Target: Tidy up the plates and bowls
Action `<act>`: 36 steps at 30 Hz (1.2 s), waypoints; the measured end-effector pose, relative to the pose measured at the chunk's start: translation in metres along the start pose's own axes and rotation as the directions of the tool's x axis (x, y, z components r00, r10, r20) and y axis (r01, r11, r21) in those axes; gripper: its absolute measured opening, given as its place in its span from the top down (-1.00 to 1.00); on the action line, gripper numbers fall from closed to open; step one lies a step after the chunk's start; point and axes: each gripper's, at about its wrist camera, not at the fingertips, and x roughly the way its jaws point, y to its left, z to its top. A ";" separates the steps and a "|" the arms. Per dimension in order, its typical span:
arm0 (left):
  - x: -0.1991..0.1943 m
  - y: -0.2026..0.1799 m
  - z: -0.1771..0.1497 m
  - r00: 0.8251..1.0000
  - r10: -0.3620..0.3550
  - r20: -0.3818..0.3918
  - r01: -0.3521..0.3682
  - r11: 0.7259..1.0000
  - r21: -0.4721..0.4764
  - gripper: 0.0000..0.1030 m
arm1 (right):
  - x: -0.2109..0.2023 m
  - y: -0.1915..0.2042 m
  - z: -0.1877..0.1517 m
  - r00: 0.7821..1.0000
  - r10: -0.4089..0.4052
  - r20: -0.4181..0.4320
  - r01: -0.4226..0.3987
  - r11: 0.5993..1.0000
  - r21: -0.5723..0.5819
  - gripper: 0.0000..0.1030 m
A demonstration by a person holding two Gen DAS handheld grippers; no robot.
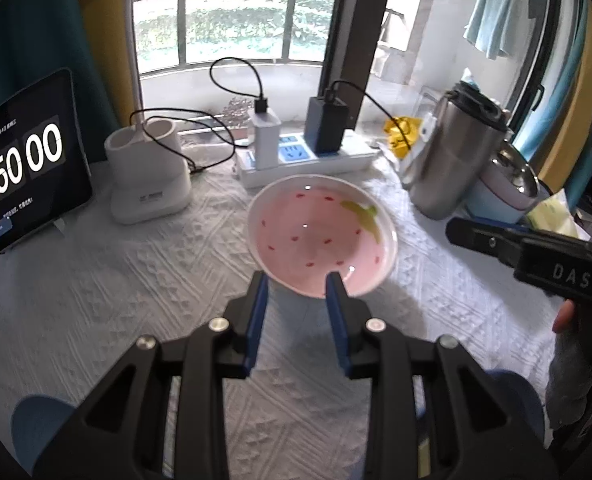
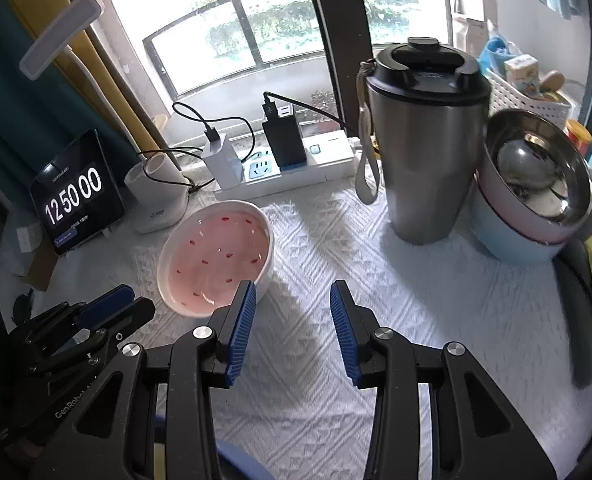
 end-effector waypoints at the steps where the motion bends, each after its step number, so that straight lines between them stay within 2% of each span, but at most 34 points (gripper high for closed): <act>1: 0.002 0.000 0.001 1.000 0.004 -0.002 -0.004 1.000 0.001 0.39 | 0.003 0.001 0.002 1.000 0.001 -0.002 -0.001 1.000 -0.007 0.21; 6: 0.010 -0.004 0.003 1.000 0.018 -0.007 -0.017 0.999 0.041 0.39 | 0.017 0.002 0.009 1.000 -0.009 -0.021 0.008 1.000 -0.012 0.20; 12: 0.027 -0.002 0.009 0.998 0.041 -0.038 -0.039 0.997 0.063 0.39 | 0.036 -0.003 0.017 0.996 0.044 -0.084 -0.043 0.999 0.019 0.20; 17: 0.033 -0.001 0.010 0.997 0.065 -0.037 -0.062 0.996 0.061 0.37 | 0.057 -0.002 0.022 0.980 0.085 -0.181 -0.080 0.996 0.034 0.20; 25: 0.028 0.001 0.016 1.000 0.004 0.007 -0.004 0.999 0.033 0.37 | 0.074 -0.003 0.028 0.965 0.132 -0.227 -0.121 0.991 0.063 0.21; 28: 0.038 0.003 0.017 1.000 -0.016 -0.026 0.017 1.000 0.020 0.37 | 0.078 -0.001 0.029 0.962 0.137 -0.235 -0.126 0.990 0.060 0.21; 32: 0.045 -0.003 0.016 0.998 -0.011 -0.056 0.014 0.998 0.054 0.37 | 0.085 -0.002 0.029 0.955 0.156 -0.251 -0.144 0.987 0.065 0.21; 36: 0.054 -0.003 0.013 0.995 -0.046 -0.088 0.050 0.998 0.042 0.37 | 0.101 0.003 0.031 0.931 0.195 -0.308 -0.188 0.981 0.052 0.21</act>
